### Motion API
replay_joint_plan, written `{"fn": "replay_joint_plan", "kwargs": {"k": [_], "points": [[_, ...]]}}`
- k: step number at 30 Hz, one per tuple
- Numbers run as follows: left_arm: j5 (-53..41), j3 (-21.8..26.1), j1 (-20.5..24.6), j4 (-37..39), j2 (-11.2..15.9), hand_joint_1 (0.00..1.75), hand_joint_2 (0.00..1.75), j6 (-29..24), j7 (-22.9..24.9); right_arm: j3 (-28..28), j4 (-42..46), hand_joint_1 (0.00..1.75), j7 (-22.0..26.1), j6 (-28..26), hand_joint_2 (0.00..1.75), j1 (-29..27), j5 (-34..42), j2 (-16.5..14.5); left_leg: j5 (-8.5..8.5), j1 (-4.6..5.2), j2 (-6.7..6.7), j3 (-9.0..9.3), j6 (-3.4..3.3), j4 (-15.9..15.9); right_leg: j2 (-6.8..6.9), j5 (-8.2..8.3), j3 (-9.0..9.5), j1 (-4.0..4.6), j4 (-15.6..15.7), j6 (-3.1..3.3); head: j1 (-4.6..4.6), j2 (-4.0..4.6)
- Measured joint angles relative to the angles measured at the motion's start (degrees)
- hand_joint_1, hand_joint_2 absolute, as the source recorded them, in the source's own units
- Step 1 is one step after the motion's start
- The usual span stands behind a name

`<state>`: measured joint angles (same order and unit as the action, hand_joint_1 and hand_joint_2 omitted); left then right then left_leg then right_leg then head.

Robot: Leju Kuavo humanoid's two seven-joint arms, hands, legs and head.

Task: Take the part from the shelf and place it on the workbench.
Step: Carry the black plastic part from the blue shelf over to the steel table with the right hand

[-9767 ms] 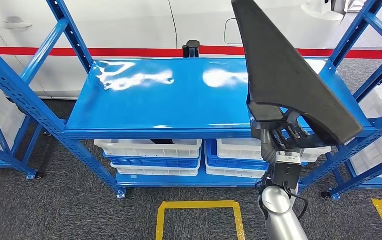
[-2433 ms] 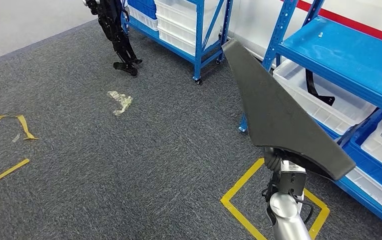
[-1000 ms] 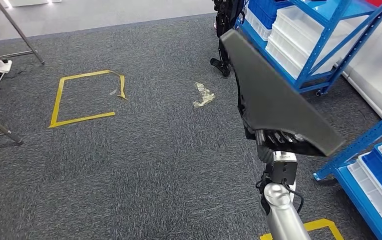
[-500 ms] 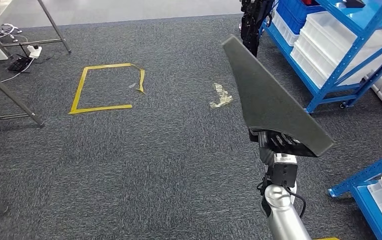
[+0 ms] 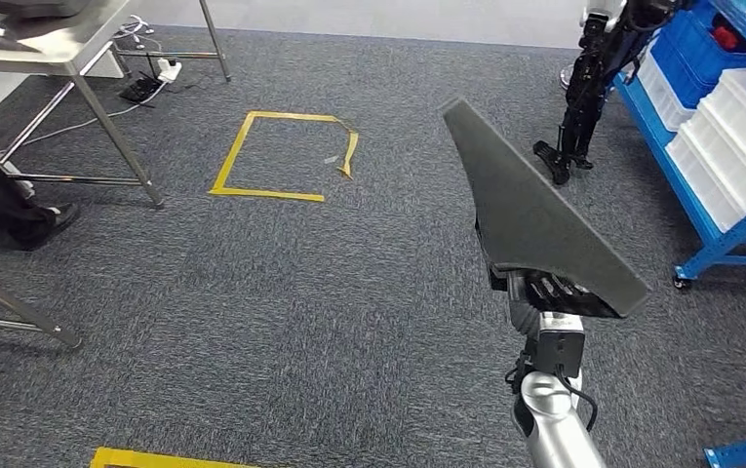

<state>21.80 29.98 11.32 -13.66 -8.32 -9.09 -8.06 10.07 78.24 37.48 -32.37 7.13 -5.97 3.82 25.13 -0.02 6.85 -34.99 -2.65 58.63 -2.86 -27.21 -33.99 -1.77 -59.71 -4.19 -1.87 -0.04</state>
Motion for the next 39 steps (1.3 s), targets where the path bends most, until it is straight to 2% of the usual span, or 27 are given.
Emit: {"fn": "replay_joint_plan", "kwargs": {"k": [1,2,3,5,7,9,10,11,12,14,16,18,19,20,22,24,25,26,27,29,31,33,34,36,37,38,39], "points": [[-0.2,-0.1,-0.1,0.0,0.0,0.0,1.75,-0.2,0.0,0.2,0.0,1.73,0.0,-0.3,1.75,-0.2,0.5,0.4,0.01,0.03,0.52,-0.21,0.34,0.1,-0.22,0.27,0.39,0.07,0.8,0.44,0.0,0.0],[-0.4,-0.2,-0.3,0.0,0.1,0.0,1.75,-0.4,0.0,0.3,0.1,1.73,-0.1,-0.6,1.75,-0.4,0.9,0.7,-0.02,-0.05,0.99,-0.35,0.65,0.0,0.32,0.36,0.52,0.23,0.8,1.08,-0.02,0.0],[-0.6,-0.4,-0.5,0.0,0.2,0.0,1.75,-0.5,0.0,0.5,0.4,1.73,-0.2,-1.0,1.75,-0.6,1.2,1.0,0.03,-0.13,0.8,-0.46,0.91,0.1,0.84,0.44,0.59,0.2,0.8,1.53,-0.01,0.0],[-0.9,-0.9,-0.7,0.0,0.3,0.0,1.75,-0.6,0.1,0.7,1.1,1.73,-0.4,-1.5,1.75,-1.3,1.5,1.5,1.45,-0.06,-1.98,-1.57,1.38,2.2,1.93,0.52,0.84,0.07,1.0,2.53,-0.11,0.0],[-1.2,-1.3,-0.7,0.0,0.3,0.0,1.75,-0.5,0.1,0.9,2.0,1.73,-0.6,-1.7,1.75,-2.2,1.6,2.1,4.78,-0.09,-5.4,-4.82,1.74,8.7,3.23,0.33,1.06,0.27,1.1,3.36,-0.21,0.0],[-1.3,-1.6,-0.8,0.0,0.2,0.0,1.75,-0.2,0.1,0.9,2.8,1.73,-0.8,-1.8,1.75,-3.3,1.7,2.5,7.16,-0.33,-6.31,-8.31,1.96,15.4,4.68,0.12,1.13,0.61,1.1,3.74,-0.21,-0.01],[-1.4,-1.7,-0.9,0.0,0.2,0.0,1.75,-0.1,0.0,0.9,3.2,1.73,-0.9,-1.8,1.75,-3.7,1.7,2.8,6.96,-0.39,-6.44,-8.88,1.99,16.3,5.36,0.04,1.16,0.72,1.1,3.83,-0.21,-0.01],[-1.5,-1.8,-1.0,0.0,0.2,0.0,1.75,0.0,0.0,1.0,3.7,1.73,-1.0,-1.9,1.75,-4.2,1.7,2.9,5.75,-0.43,-6.64,-8.25,1.93,14.9,6.0,-0.05,1.23,0.79,1.1,3.85,-0.22,-0.01],[-1.6,-2.0,-1.1,0.0,0.2,0.0,1.75,0.0,0.0,1.0,4.2,1.73,-1.2,-2.0,1.75,-4.6,1.6,3.0,3.9,-0.43,-7.17,-6.48,1.74,11.5,6.59,-0.17,1.36,0.83,1.1,3.81,-0.22,0.0],[-1.8,-2.4,-1.1,0.0,0.2,0.0,1.75,0.1,-0.1,1.3,5.5,1.73,-1.4,-2.2,1.75,-5.4,1.5,3.2,1.22,-0.02,-9.27,-2.31,1.24,3.6,7.72,-0.49,1.66,1.1,1.1,3.49,-0.2,0.0],[-1.8,-2.6,-1.0,0.0,0.3,0.0,1.75,0.1,-0.3,1.4,6.6,1.73,-1.7,-2.4,1.75,-5.9,1.3,3.3,0.85,0.6,-10.13,-0.65,0.79,0.4,8.72,-0.78,1.92,1.32,1.1,2.99,-0.14,0.0],[-1.8,-2.6,-1.1,0.0,0.3,0.0,1.75,-0.1,-0.6,1.7,7.4,1.73,-2.1,-2.4,1.75,-6.1,1.0,3.3,0.69,0.8,-8.82,-0.47,0.2,0.1,9.54,-0.99,2.18,1.31,1.2,2.36,-0.13,0.0],[-1.8,-2.7,-1.1,0.0,0.2,0.0,1.75,-0.1,-0.7,1.9,7.9,1.73,-2.3,-2.4,1.75,-6.2,0.7,3.3,0.47,0.73,-8.19,-0.16,-0.16,-0.2,8.97,-1.27,2.16,1.2,0.9,2.07,-0.11,0.0],[-1.8,-2.8,-1.1,0.0,0.2,0.0,1.75,-0.2,-0.8,2.0,8.3,1.73,-2.4,-2.2,1.75,-6.3,0.4,3.2,0.22,0.55,-7.61,0.19,-0.52,-0.6,7.72,-1.97,1.74,1.12,-0.3,1.95,-0.09,0.0],[-1.9,-3.0,-0.9,0.0,0.0,0.0,1.75,-0.3,-0.9,2.1,9.1,1.73,-2.9,-1.5,1.75,-6.6,-0.7,3.0,-0.09,0.23,-6.44,0.57,-0.91,-0.9,4.45,-4.61,-0.86,0.93,-6.0,2.11,-0.02,0.0],[-1.8,-3.3,-0.8,0.0,-0.3,0.0,1.75,-0.7,-0.9,2.2,9.6,1.73,-3.8,-0.2,1.75,-6.9,-2.3,2.3,-0.11,0.11,-4.95,0.54,-0.98,-0.9,3.25,-7.1,-4.62,0.9,-13.3,2.1,0.01,0.0],[-1.7,-3.3,-0.7,0.0,-0.5,0.0,1.75,-1.0,-0.9,2.2,9.9,1.73,-4.3,0.6,1.75,-7.0,-3.1,1.9,-0.11,0.08,-4.17,0.54,-0.97,-0.8,3.14,-7.33,-5.66,0.86,-15.0,1.81,0.01,0.0],[-1.5,-3.3,-0.7,0.0,-0.7,0.0,1.75,-1.2,-0.9,2.2,10.1,1.73,-4.7,1.3,1.75,-7.0,-3.7,1.4,-0.1,0.01,-3.35,0.57,-0.92,-0.8,3.06,-6.53,-5.52,0.75,-14.2,1.29,0.01,0.0],[-1.3,-3.3,-0.7,0.0,-0.8,0.0,1.75,-1.5,-0.9,2.3,10.4,1.73,-5.0,1.9,1.75,-6.9,-4.2,0.9,-0.07,-0.11,-2.53,0.63,-0.81,-0.7,2.8,-4.94,-4.22,0.55,-11.1,0.68,0.01,0.0],[-1.1,-3.3,-0.6,0.0,-1.0,0.0,1.75,-1.7,-0.9,2.3,10.7,1.73,-5.4,2.9,1.75,-6.6,-4.7,0.0,0.13,-0.23,-0.91,0.53,-0.26,-0.3,0.92,-1.64,-0.52,0.02,-3.0,-0.31,0.05,-0.01],[-1.0,-3.3,-0.6,-0.1,-1.1,0.0,1.75,-1.7,-0.9,2.2,10.9,1.73,-5.7,3.9,1.75,-6.1,-5.0,-0.8,0.2,-0.14,0.22,0.08,0.48,0.0,-0.25,-0.42,1.24,-0.13,0.7,0.07,0.07,-0.01],[-0.7,-3.3,-0.6,-0.1,-1.1,0.0,1.75,-2.1,-0.9,2.2,11.1,1.73,-5.9,4.8,1.75,-5.7,-5.3,-1.7,0.0,-0.19,0.98,-0.32,1.11,-0.1,0.63,-0.26,1.27,-0.03,0.7,1.09,0.05,-0.01],[-0.5,-3.3,-0.6,-0.1,-1.2,0.0,1.75,-2.4,-0.8,2.1,11.2,1.73,-6.0,5.2,1.75,-5.4,-5.4,-2.1,0.12,-0.19,0.53,-0.58,1.35,0.1,1.1,-0.16,1.28,-0.1,0.7,1.49,0.05,0.0],[-0.5,-3.3,-0.4,-0.2,-1.2,0.0,1.75,-2.7,-0.8,2.1,11.4,1.73,-6.1,5.6,1.75,-5.0,-5.5,-2.9,1.91,-0.13,-2.33,-2.06,1.78,3.0,2.29,-0.1,1.42,-0.28,0.9,2.44,-0.18,-0.01],[-0.5,-3.3,-0.3,-0.2,-1.3,0.0,1.75,-2.8,-0.8,2.0,11.5,1.73,-6.2,5.6,1.75,-4.9,-5.6,-3.1,3.63,-0.13,-4.25,-3.69,1.96,6.2,2.96,-0.17,1.47,-0.12,0.9,2.83,-0.3,0.0],[-0.5,-3.3,-0.2,-0.2,-1.4,0.0,1.75,-2.8,-0.8,2.0,11.6,1.73,-6.2,5.6,1.75,-4.9,-5.6,-3.3,5.45,-0.21,-5.48,-5.62,2.13,10.2,3.69,-0.26,1.49,0.05,0.9,3.15,-0.39,0.0],[-0.5,-3.3,-0.2,-0.2,-1.4,0.0,1.75,-2.9,-0.8,2.0,11.6,1.73,-6.2,5.6,1.75,-4.9,-5.6,-3.4,6.83,-0.32,-6.08,-7.5,2.25,13.9,4.46,-0.34,1.49,0.23,0.9,3.3,-0.39,0.0]]}}
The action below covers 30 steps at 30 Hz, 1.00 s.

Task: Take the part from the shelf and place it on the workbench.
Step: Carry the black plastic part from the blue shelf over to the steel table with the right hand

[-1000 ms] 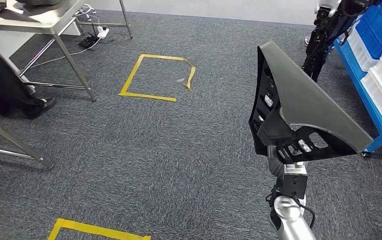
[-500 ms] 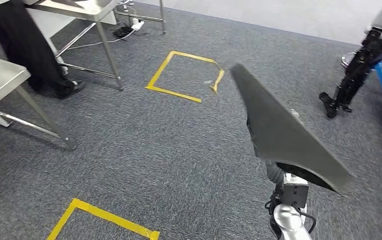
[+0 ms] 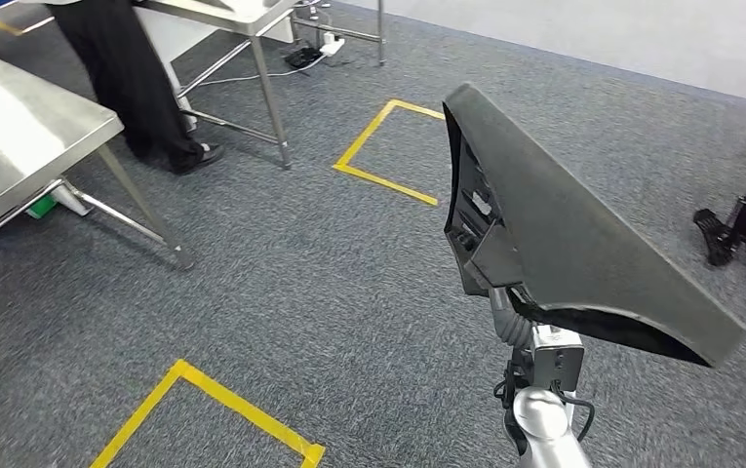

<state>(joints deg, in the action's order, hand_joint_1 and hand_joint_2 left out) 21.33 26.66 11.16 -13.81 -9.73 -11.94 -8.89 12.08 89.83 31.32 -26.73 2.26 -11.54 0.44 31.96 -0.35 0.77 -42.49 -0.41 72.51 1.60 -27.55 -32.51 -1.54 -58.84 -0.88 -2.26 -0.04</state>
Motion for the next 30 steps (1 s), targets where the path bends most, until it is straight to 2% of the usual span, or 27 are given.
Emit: {"fn": "replay_joint_plan", "kwargs": {"k": [1,2,3,4,5,6,7,8,10,11,12,14,16,17,18,19,20,21,22,23,25,26,27,29,30], "points": [[0.0,0.0,0.0,0.0,0.0,0.0,1.75,0.0,0.0,0.0,0.0,1.73,0.0,0.0,1.75,0.0,0.0,-0.1,0.48,-0.09,-0.25,-1.19,0.06,2.2,0.77,-0.07,0.01,0.12,0.0,0.09,0.0,0.0],[0.0,0.0,0.0,0.0,-0.1,0.0,1.75,0.0,0.0,-0.1,0.0,1.73,0.0,0.0,1.75,0.0,0.0,-0.2,-0.13,-0.14,-0.41,-1.24,0.06,2.2,1.47,-0.13,0.05,0.19,0.0,0.15,0.0,0.0],[0.0,0.0,-0.1,0.0,-0.1,0.0,1.75,0.0,0.0,-0.1,0.0,1.73,0.0,0.0,1.75,0.0,0.0,-0.3,-1.61,-0.18,-0.73,-0.16,-0.02,0.0,2.13,-0.22,0.14,0.23,0.0,0.16,-0.01,0.0],[0.0,0.0,0.0,0.0,-0.1,0.0,1.75,0.0,0.0,-0.1,0.0,1.73,0.0,0.0,1.75,0.1,0.0,-0.4,-3.56,-0.17,-1.57,1.91,-0.2,-3.8,2.73,-0.33,0.28,0.26,0.0,0.12,-0.01,0.0],[0.0,0.0,0.0,0.0,-0.1,0.0,1.75,0.0,0.0,-0.1,0.0,1.73,0.0,0.0,1.75,0.1,0.0,-0.5,-4.9,0.11,-3.03,4.07,-0.39,-7.8,3.29,-0.48,0.44,0.44,0.0,-0.03,-0.01,0.0],[0.0,0.0,0.1,-0.1,-0.1,0.0,1.75,0.0,0.0,-0.1,0.0,1.73,0.0,0.0,1.75,0.2,0.0,-0.6,-5.76,0.37,-4.14,5.8,-0.66,-10.9,3.78,-0.65,0.55,0.64,0.0,-0.27,0.03,0.0],[0.0,0.0,0.2,-0.1,-0.1,0.0,1.75,0.0,0.0,-0.2,0.0,1.73,0.0,0.0,1.75,0.2,0.0,-0.7,-6.04,0.68,-4.89,6.8,-0.9,-12.7,4.31,-0.78,0.65,0.84,0.0,-0.51,0.07,0.0],[0.0,0.0,0.3,-0.1,-0.1,0.0,1.75,0.0,0.0,-0.2,0.0,1.73,0.0,0.1,1.75,0.3,0.0,-0.7,-5.85,1.02,-4.9,7.0,-1.12,-13.2,4.89,-0.86,0.75,1.0,0.0,-0.8,0.1,0.0],[0.1,0.0,0.3,-0.2,-0.2,0.0,1.75,-0.3,0.0,-0.3,0.1,1.73,-0.3,0.4,1.75,0.5,-0.1,-0.9,-6.19,0.99,-3.4,7.11,-1.73,-13.6,5.7,-1.07,0.95,0.99,0.1,-1.38,0.13,0.0],[0.2,0.0,0.4,-0.3,-0.2,0.0,1.75,-0.6,0.0,-0.3,0.2,1.73,-0.6,0.7,1.75,0.7,-0.2,-0.9,-6.41,0.84,-2.71,7.26,-2.11,-13.9,4.84,-1.48,0.8,0.93,-0.4,-1.62,0.15,0.0],[0.3,0.0,0.6,-0.4,-0.3,0.0,1.75,-0.9,0.0,-0.3,0.3,1.73,-0.9,1.0,1.75,1.0,-0.3,-0.9,-6.64,0.61,-2.02,7.44,-2.47,-14.2,3.31,-2.37,0.05,0.88,-2.1,-1.7,0.19,0.0],[0.3,0.0,1.0,-0.5,-0.7,0.0,1.75,-1.3,0.1,-0.5,0.3,1.73,-1.6,1.5,1.75,1.5,-0.7,-0.9,-6.86,0.38,-0.51,7.54,-2.92,-14.3,-0.19,-5.2,-3.29,0.77,-9.0,-1.52,0.3,0.0],[0.5,0.0,1.1,-0.5,-1.0,0.0,1.75,-1.6,0.2,-0.6,0.3,1.73,-2.1,1.7,1.75,1.7,-1.2,-0.9,-6.88,0.34,1.22,7.52,-3.03,-14.3,-1.22,-7.18,-6.95,0.78,-15.8,-1.61,0.32,0.0],[0.6,0.0,1.1,-0.5,-1.1,0.0,1.75,-1.8,0.2,-0.7,0.3,1.73,-2.2,1.7,1.75,1.8,-1.5,-1.0,-6.88,0.32,2.1,7.56,-3.03,-14.3,-1.33,-6.97,-7.62,0.76,-16.6,-1.92,0.32,0.0],[0.7,0.0,1.1,-0.5,-1.2,0.0,1.75,-1.9,0.2,-0.7,0.3,1.73,-2.3,1.7,1.75,2.0,-1.7,-1.1,-6.89,0.27,2.96,7.65,-3.01,-14.3,-1.45,-5.76,-7.06,0.69,-14.9,-2.38,0.32,0.0],[0.8,0.0,1.1,-0.5,-1.3,0.0,1.75,-2.0,0.1,-0.7,0.3,1.73,-2.3,1.8,1.75,2.2,-1.9,-1.2,-6.88,0.21,3.79,7.74,-2.93,-14.3,-1.94,-3.9,-5.49,0.53,-11.2,-2.9,0.33,0.0],[0.9,0.0,1.1,-0.5,-1.3,0.0,1.75,-2.0,0.1,-0.7,0.3,1.73,-2.3,1.8,1.75,2.6,-2.0,-1.3,-6.86,0.22,4.57,7.77,-2.76,-14.2,-3.11,-2.09,-3.61,0.28,-6.7,-3.31,0.35,0.0],[0.9,0.0,1.1,-0.5,-1.4,0.0,1.75,-2.0,0.0,-0.7,0.3,1.73,-2.4,1.9,1.75,2.9,-2.2,-1.4,-6.82,0.28,5.33,7.7,-2.51,-14.1,-4.07,-0.67,-1.91,0.08,-3.0,-3.38,0.35,-0.01],[0.9,0.0,1.1,-0.5,-1.5,0.0,1.75,-2.0,-0.1,-0.7,0.2,1.73,-2.4,2.0,1.75,3.1,-2.3,-1.5,-6.83,0.36,5.9,7.52,-2.19,-14.0,-4.83,0.1,-0.87,-0.02,-0.8,-3.18,0.34,-0.01],[1.0,0.0,1.0,-0.5,-1.5,0.0,1.75,-2.0,-0.1,-0.7,0.2,1.73,-2.5,2.1,1.75,3.3,-2.4,-1.7,-6.89,0.4,6.42,7.29,-1.82,-14.0,-5.11,0.27,-0.51,0.02,0.0,-2.74,0.33,-0.01],[1.0,0.0,0.8,-0.5,-1.5,0.0,1.75,-2.0,-0.2,-0.7,0.2,1.73,-2.6,2.1,1.75,3.5,-2.5,-2.1,-7.02,0.26,7.11,6.94,-1.17,-14.0,-4.0,0.46,-0.41,0.02,0.0,-1.81,0.31,-0.01],[1.0,0.0,0.7,-0.5,-1.5,0.0,1.75,-2.0,-0.2,-0.7,0.2,1.73,-2.6,2.1,1.75,3.7,-2.6,-2.3,-6.72,0.3,6.34,6.63,-0.89,-13.7,-3.43,0.52,-0.34,-0.11,0.1,-1.37,0.3,-0.01],[1.0,0.0,0.7,-0.5,-1.5,0.0,1.75,-2.0,-0.2,-0.7,0.2,1.73,-2.6,2.1,1.75,3.8,-2.6,-2.5,-5.88,0.35,4.91,5.96,-0.63,-12.4,-2.81,0.56,-0.24,-0.27,0.3,-0.86,0.23,-0.01],[1.0,0.0,0.8,-0.5,-1.6,0.0,1.75,-2.0,-0.3,-0.7,0.2,1.73,-2.9,2.2,1.75,4.0,-2.8,-2.8,-2.75,0.34,1.26,2.96,-0.18,-6.5,-1.51,0.46,-0.15,-0.19,0.4,-0.05,0.13,0.0],[1.0,0.0,0.7,-0.5,-1.6,0.0,1.75,-2.2,-0.2,-0.7,0.2,1.73,-3.2,2.2,1.75,3.9,-2.9,-2.8,-1.09,0.18,0.32,0.93,0.04,-2.5,-0.76,0.39,-0.15,-0.06,0.4,0.19,0.09,0.0]]}}
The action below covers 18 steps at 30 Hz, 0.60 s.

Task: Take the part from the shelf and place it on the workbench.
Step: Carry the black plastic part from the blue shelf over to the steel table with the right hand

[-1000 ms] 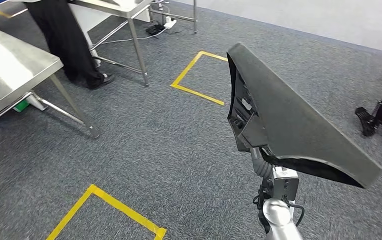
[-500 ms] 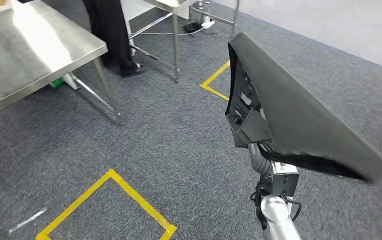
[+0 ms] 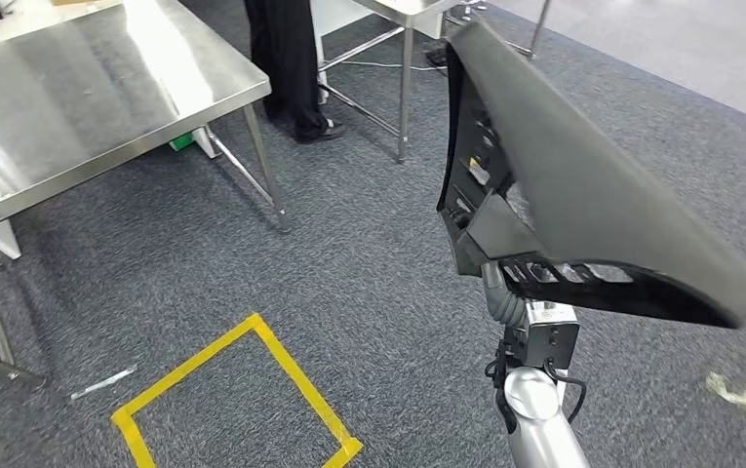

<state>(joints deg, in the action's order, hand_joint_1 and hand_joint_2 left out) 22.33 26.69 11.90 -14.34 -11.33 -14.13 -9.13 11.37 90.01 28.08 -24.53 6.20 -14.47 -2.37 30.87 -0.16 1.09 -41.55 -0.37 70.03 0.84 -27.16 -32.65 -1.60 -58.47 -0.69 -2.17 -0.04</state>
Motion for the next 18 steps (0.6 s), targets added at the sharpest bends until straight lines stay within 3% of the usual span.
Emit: {"fn": "replay_joint_plan", "kwargs": {"k": [2,3,4,6,8,10,11,13,15,17,18], "points": [[0.0,0.0,-0.5,0.0,-0.1,0.0,1.75,-0.3,0.0,0.0,-0.3,1.73,-0.7,0.1,1.75,-0.1,-0.4,0.0,1.07,-0.25,-0.63,-2.49,0.29,4.6,1.46,-0.13,0.02,0.17,0.0,0.15,0.01,0.0],[0.0,0.0,-0.9,0.0,-0.1,0.0,1.75,-0.4,-0.1,0.0,-0.5,1.73,-0.8,0.2,1.75,-0.2,-0.7,0.0,0.06,-0.33,-0.86,-2.15,0.32,3.8,2.11,-0.22,0.09,0.18,0.0,0.15,0.01,0.0],[0.0,0.0,-1.2,0.0,-0.1,0.0,1.75,-0.4,-0.2,0.0,-0.7,1.73,-0.8,0.3,1.75,-0.3,-0.8,0.0,-1.7,-0.37,-1.31,-0.63,0.25,0.7,2.7,-0.33,0.2,0.18,0.0,0.08,0.01,-0.01],[0.0,0.0,-1.4,0.0,-0.2,0.0,1.75,-0.4,-0.4,0.0,-1.0,1.73,-0.6,0.4,1.75,-0.3,-1.0,0.0,-4.75,-0.1,-3.7,3.55,-0.17,-7.1,3.8,-0.67,0.5,0.49,-0.1,-0.34,0.01,-0.01],[-0.1,0.0,-1.3,0.0,-0.2,0.0,1.75,-0.3,-0.3,0.0,-1.2,1.73,-0.1,0.4,1.75,-0.2,-0.9,0.2,-5.43,0.43,-5.06,5.65,-0.68,-10.9,4.9,-1.02,0.75,0.94,-0.1,-0.93,0.14,-0.01],[-0.3,0.0,-1.4,0.0,-0.3,0.0,1.75,-0.2,0.1,0.0,-1.4,1.73,0.7,0.4,1.75,-0.3,-0.7,0.3,-5.36,0.74,-3.81,5.76,-1.25,-11.2,6.1,-1.25,1.09,1.14,0.2,-1.52,0.25,-0.01],[-0.5,0.0,-1.5,0.0,-0.3,0.0,1.75,-0.2,0.4,0.0,-1.4,1.73,1.1,0.4,1.75,-0.3,-0.6,0.3,-5.5,0.67,-3.14,5.93,-1.6,-11.5,5.8,-1.48,1.16,1.05,0.0,-1.82,0.27,-0.01],[-0.6,-0.1,-1.7,0.0,-0.2,0.0,1.75,-0.2,0.6,0.0,-1.4,1.73,1.5,0.4,1.75,-0.4,-0.6,0.4,-5.84,0.24,-1.86,6.37,-2.31,-12.0,2.96,-3.22,-0.13,0.95,-3.1,-1.97,0.35,-0.01],[-0.9,-0.2,-1.7,0.0,-0.2,0.0,1.75,-0.3,0.7,0.0,-1.4,1.73,1.6,0.4,1.75,-0.8,-0.7,0.6,-5.91,-0.01,-0.44,6.47,-2.7,-12.1,-0.01,-6.26,-3.88,0.81,-10.6,-1.64,0.43,-0.02],[-1.0,-0.4,-1.8,0.0,-0.2,0.0,1.75,-0.1,0.7,0.0,-1.4,1.73,1.7,0.3,1.75,-1.3,-0.9,0.8,-5.89,-0.02,1.31,6.5,-2.78,-12.1,-0.55,-7.63,-7.09,0.77,-16.2,-1.84,0.46,-0.02],[-1.1,-0.4,-2.1,0.0,0.1,0.0,1.75,0.4,0.8,0.0,-1.4,1.73,1.7,0.1,1.75,-1.5,-1.0,0.9,-5.87,-0.05,2.19,6.58,-2.75,-12.0,-0.61,-6.93,-7.24,0.68,-15.9,-2.23,0.46,-0.02]]}}
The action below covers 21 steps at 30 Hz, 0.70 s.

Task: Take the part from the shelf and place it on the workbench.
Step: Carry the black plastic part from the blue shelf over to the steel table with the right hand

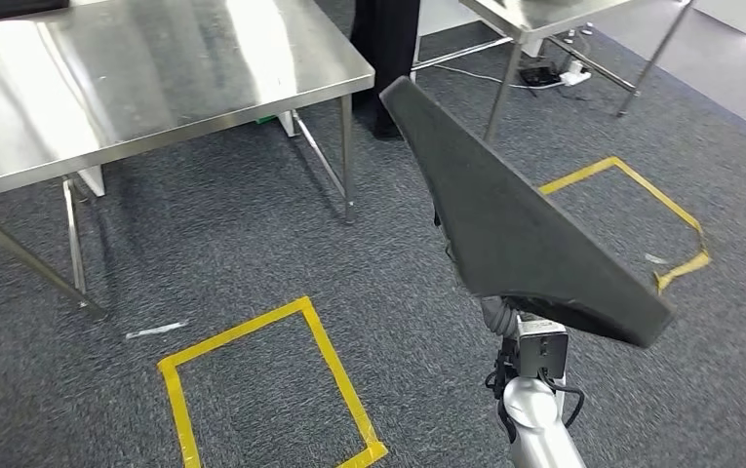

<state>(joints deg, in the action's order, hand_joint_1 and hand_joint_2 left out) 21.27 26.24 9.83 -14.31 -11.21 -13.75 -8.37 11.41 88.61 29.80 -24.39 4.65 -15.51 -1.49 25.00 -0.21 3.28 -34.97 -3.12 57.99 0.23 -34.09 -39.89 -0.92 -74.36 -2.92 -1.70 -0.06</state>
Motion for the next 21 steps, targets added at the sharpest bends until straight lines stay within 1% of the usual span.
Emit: {"fn": "replay_joint_plan", "kwargs": {"k": [1,2,3,4,5,6,7,8,9,10,11,12,13,14,15,16,17,18,19,20,21], "points": [[0.0,0.0,-0.5,0.0,0.6,0.0,1.75,1.2,0.1,0.0,0.1,1.73,0.0,-0.1,1.75,-0.3,-0.1,0.1,0.04,-0.06,0.86,0.13,0.08,0.0,-0.14,1.51,0.98,-0.13,2.6,-0.48,0.01,0.0],[0.0,-0.1,-1.1,0.1,1.3,0.0,1.75,2.7,0.2,0.0,0.3,1.73,0.1,-0.2,1.75,-0.6,-0.2,0.2,0.13,-0.13,1.63,0.28,0.23,0.0,-0.74,3.38,2.78,-0.32,6.7,-0.96,0.02,0.01],[0.0,-0.1,-1.9,0.1,2.2,0.0,1.75,4.4,0.4,-0.1,0.6,1.73,0.2,-0.2,1.75,-0.9,-0.3,0.3,0.27,-0.11,2.3,0.35,0.49,0.1,-1.84,4.92,4.58,-0.48,10.7,-1.2,0.03,0.01],[0.0,-0.2,-2.8,0.2,3.2,0.0,1.75,5.8,0.5,-0.1,0.8,1.73,0.4,-0.2,1.75,-1.3,-0.4,0.4,0.4,-0.06,2.87,0.33,0.83,0.3,-2.68,5.99,6.0,-0.6,13.7,-1.1,0.04,0.01],[0.1,-0.1,-3.6,0.4,4.2,0.0,1.75,6.8,0.5,-0.1,1.0,1.73,0.6,0.0,1.75,-1.7,-0.6,0.5,0.48,-0.01,3.34,0.22,1.17,0.3,-3.32,6.47,6.79,-0.6,15.4,-0.8,0.03,0.01],[0.2,-0.1,-4.4,0.5,5.2,0.0,1.75,7.3,0.4,-0.1,1.1,1.73,0.8,0.2,1.75,-2.0,-0.7,0.6,0.47,0.02,3.76,0.09,1.51,0.3,-3.4,6.53,7.03,-0.49,15.7,-0.34,0.02,0.01],[0.2,-0.1,-5.0,0.6,6.0,0.0,1.75,7.6,0.3,-0.1,1.1,1.73,0.9,0.5,1.75,-2.2,-0.8,0.5,0.43,-0.06,4.18,-0.04,1.8,0.2,-2.83,6.63,7.13,-0.49,15.8,0.12,0.0,0.01],[0.2,0.0,-5.5,0.7,6.5,0.0,1.75,7.7,0.1,-0.1,1.1,1.73,1.1,0.7,1.75,-2.3,-0.8,0.5,0.51,-0.12,4.1,-0.13,2.04,0.3,-2.33,6.69,7.2,-0.57,15.8,0.46,0.0,0.01],[0.3,0.1,-5.8,0.8,6.8,0.0,1.75,7.7,-0.1,-0.2,1.1,1.73,1.2,0.9,1.75,-2.2,-0.9,0.3,1.06,-0.09,3.09,-0.55,2.31,1.0,-1.74,6.69,7.3,-0.7,15.9,0.98,-0.1,0.02],[0.3,0.1,-5.9,0.8,7.0,0.0,1.75,7.6,-0.2,-0.2,1.1,1.73,1.2,1.0,1.75,-2.1,-1.0,0.2,2.19,-0.07,1.57,-1.45,2.57,2.8,-1.09,6.67,7.42,-0.83,16.0,1.46,-0.21,0.02],[0.3,0.1,-5.9,0.9,7.1,0.0,1.75,7.6,-0.3,-0.2,1.1,1.73,1.3,1.0,1.75,-2.1,-1.0,0.0,3.83,-0.09,-0.27,-2.93,2.81,5.9,-0.38,6.58,7.53,-0.79,16.0,1.88,-0.31,0.02],[0.3,0.1,-5.8,0.9,7.1,0.0,1.75,7.5,-0.3,-0.2,1.1,1.73,1.3,1.1,1.75,-2.2,-1.0,0.0,5.7,-0.15,-1.79,-4.94,3.04,9.8,0.39,6.44,7.6,-0.65,16.0,2.24,-0.4,0.01],[0.3,0.1,-5.8,1.0,7.1,0.0,1.75,7.5,-0.3,-0.2,1.1,1.73,1.4,1.1,1.75,-2.2,-1.1,-0.1,7.16,-0.3,-2.48,-6.85,3.22,13.6,1.16,6.35,7.64,-0.49,16.0,2.36,-0.4,0.01],[0.3,0.1,-5.9,1.0,7.2,0.0,1.75,7.5,-0.3,-0.2,1.1,1.73,1.4,1.1,1.75,-2.2,-1.1,-0.1,7.79,-0.4,-2.79,-8.21,3.32,16.1,1.95,6.26,7.69,-0.38,16.0,2.45,-0.4,0.01],[0.3,0.1,-6.0,1.1,7.3,0.0,1.75,7.4,-0.4,-0.2,1.1,1.73,1.4,1.1,1.75,-2.2,-1.1,-0.1,7.32,-0.46,-2.98,-8.46,3.36,16.5,2.71,6.17,7.77,-0.32,16.0,2.51,-0.4,0.0],[0.3,0.1,-6.0,1.1,7.3,0.0,1.75,7.4,-0.4,-0.2,1.0,1.73,1.4,1.1,1.75,-2.2,-1.1,-0.1,5.86,-0.49,-3.27,-7.44,3.33,14.5,3.41,6.07,7.91,-0.31,16.0,2.5,-0.4,0.0],[0.3,0.2,-6.1,1.1,7.5,0.0,1.75,7.4,-0.4,-0.2,1.0,1.73,1.4,1.1,1.75,-2.2,-1.1,-0.1,3.89,-0.47,-4.05,-5.43,3.21,10.7,4.07,5.92,8.12,-0.31,16.0,2.42,-0.41,0.01],[0.3,0.2,-6.0,1.1,7.6,0.0,1.75,7.4,-0.4,-0.2,1.1,1.73,1.4,1.1,1.75,-2.2,-1.1,-0.2,2.43,-0.28,-5.57,-3.2,3.02,6.6,4.66,5.74,8.34,-0.14,16.0,2.23,-0.4,0.01],[0.3,0.2,-6.0,1.1,7.7,0.0,1.75,7.4,-0.4,-0.2,1.1,1.73,1.4,1.1,1.75,-2.2,-1.1,-0.2,1.48,-0.11,-6.72,-1.39,2.79,3.4,5.18,5.54,8.53,0.11,15.9,1.95,-0.34,0.01],[0.3,0.2,-5.9,1.1,7.7,0.0,1.75,7.4,-0.4,-0.2,1.1,1.73,1.4,1.1,1.75,-2.1,-1.1,-0.2,1.16,0.11,-7.54,-0.36,2.57,1.6,5.68,5.37,8.68,0.35,15.9,1.67,-0.27,0.01],[0.3,0.2,-5.9,1.1,7.8,0.0,1.75,7.4,-0.4,-0.2,1.1,1.73,1.4,1.1,1.75,-2.1,-1.1,-0.3,1.32,0.37,-7.67,-0.1,2.36,1.0,6.23,5.26,8.81,0.57,16.0,1.39,-0.19,0.0]]}}
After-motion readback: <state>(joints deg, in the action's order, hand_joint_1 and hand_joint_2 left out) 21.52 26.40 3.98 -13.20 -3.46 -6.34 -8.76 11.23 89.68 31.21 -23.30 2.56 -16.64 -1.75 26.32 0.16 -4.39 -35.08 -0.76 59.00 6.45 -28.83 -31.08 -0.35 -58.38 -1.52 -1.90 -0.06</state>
